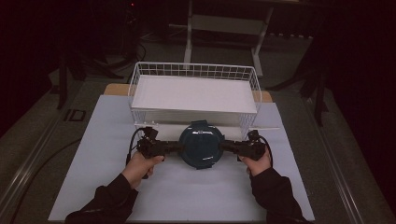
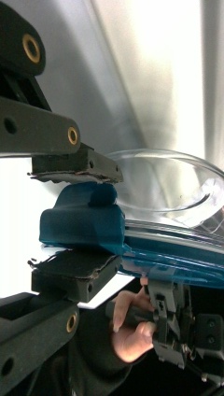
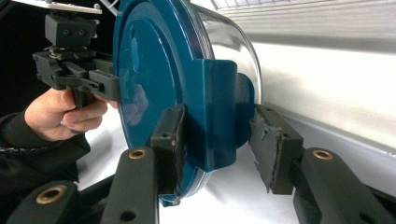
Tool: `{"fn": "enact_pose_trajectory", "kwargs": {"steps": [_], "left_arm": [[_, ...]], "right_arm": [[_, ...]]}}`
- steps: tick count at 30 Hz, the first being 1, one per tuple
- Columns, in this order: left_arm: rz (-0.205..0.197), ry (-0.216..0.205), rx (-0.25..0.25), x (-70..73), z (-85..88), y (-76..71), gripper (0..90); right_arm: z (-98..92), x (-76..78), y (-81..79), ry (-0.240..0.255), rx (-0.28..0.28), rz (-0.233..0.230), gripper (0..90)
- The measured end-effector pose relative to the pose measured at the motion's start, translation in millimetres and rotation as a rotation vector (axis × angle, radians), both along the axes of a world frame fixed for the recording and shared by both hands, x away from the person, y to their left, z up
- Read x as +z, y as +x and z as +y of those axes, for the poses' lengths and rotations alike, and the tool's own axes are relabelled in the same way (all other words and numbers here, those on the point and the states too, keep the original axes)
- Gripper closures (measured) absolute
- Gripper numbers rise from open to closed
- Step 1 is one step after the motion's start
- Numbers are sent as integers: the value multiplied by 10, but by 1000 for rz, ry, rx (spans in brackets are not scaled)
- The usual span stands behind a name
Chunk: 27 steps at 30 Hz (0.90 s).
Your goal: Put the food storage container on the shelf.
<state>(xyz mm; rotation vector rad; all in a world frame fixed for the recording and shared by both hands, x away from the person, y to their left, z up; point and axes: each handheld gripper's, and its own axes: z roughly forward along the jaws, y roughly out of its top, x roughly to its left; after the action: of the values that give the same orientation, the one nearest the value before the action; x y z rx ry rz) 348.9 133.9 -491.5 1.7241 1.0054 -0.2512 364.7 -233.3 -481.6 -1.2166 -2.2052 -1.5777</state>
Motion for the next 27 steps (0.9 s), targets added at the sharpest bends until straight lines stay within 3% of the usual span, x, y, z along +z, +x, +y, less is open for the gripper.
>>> {"fn": "enact_pose_trajectory", "kwargs": {"steps": [4,10,15,19,20,27], "left_arm": [[-14,6,13,-70,22,107,560],[-23,-19,57,-137,102,229,554],[-31,-9,80,-169,119,310,550],[-6,1,111,-268,136,391,546],[4,-16,113,-281,146,400,547],[15,-35,128,-280,145,441,541]], "right_arm": [[23,-79,69,-2,-20,6,563],[136,-113,163,-13,-53,1,563],[180,-160,248,-4,-78,7,562],[236,-168,270,-42,-101,4,563],[249,-174,275,-48,-110,9,563],[272,-162,299,-41,-136,5,542]]}}
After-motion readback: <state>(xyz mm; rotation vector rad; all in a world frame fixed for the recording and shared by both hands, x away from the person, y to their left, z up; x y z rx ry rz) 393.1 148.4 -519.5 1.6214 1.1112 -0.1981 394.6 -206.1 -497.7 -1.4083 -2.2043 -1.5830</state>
